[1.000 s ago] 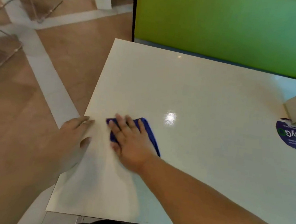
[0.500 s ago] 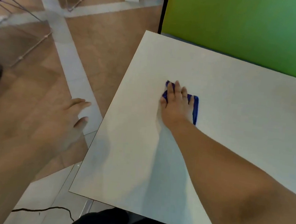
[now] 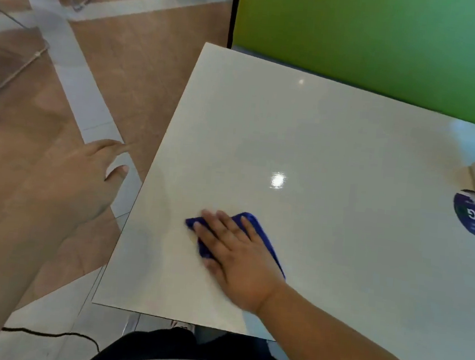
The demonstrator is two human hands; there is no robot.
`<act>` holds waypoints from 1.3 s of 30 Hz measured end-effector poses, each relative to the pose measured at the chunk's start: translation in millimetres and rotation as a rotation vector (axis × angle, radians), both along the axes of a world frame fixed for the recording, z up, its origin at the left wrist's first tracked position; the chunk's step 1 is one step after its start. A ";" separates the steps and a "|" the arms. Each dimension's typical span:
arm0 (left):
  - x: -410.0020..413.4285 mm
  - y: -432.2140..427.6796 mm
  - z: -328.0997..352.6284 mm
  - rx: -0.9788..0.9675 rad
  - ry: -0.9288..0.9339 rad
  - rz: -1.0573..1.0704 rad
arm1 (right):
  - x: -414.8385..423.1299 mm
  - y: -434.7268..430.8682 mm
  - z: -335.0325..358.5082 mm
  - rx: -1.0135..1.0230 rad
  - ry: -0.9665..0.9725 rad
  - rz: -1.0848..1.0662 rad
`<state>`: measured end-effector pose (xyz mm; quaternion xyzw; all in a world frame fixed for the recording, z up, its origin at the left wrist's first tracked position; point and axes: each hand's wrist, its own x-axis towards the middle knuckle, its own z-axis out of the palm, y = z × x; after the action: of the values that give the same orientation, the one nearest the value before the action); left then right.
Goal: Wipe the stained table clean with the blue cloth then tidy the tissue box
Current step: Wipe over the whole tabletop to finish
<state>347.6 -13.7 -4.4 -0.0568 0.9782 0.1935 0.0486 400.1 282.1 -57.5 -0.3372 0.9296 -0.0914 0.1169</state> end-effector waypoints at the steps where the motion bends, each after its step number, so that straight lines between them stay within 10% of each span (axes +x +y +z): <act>1: -5.6 5.5 1.4 0.001 -0.011 -0.023 | -2.1 23.9 -0.1 0.011 0.001 -0.160; 5: -30.3 38.9 -1.2 0.040 -0.005 -0.084 | 11.6 66.1 4.1 0.050 -0.022 -0.510; 12: -71.9 105.3 -7.5 0.071 0.011 -0.267 | 57.4 98.5 6.3 0.098 0.008 -0.193; 23: -120.0 128.3 -10.3 0.058 -0.005 -0.250 | -65.3 237.8 5.3 0.152 -0.021 -1.504; 34: -182.2 152.9 -12.4 0.083 0.019 -0.180 | -181.5 48.2 9.7 0.065 -0.029 -0.131; 39: -205.8 139.0 -21.3 0.034 -0.026 -0.129 | -250.2 146.7 4.8 -0.009 0.080 -0.483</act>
<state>141.8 125.3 -25.7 0.0048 0.9757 0.2059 0.0745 149.9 428.8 -52.7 -0.1090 0.9868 -0.1073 0.0533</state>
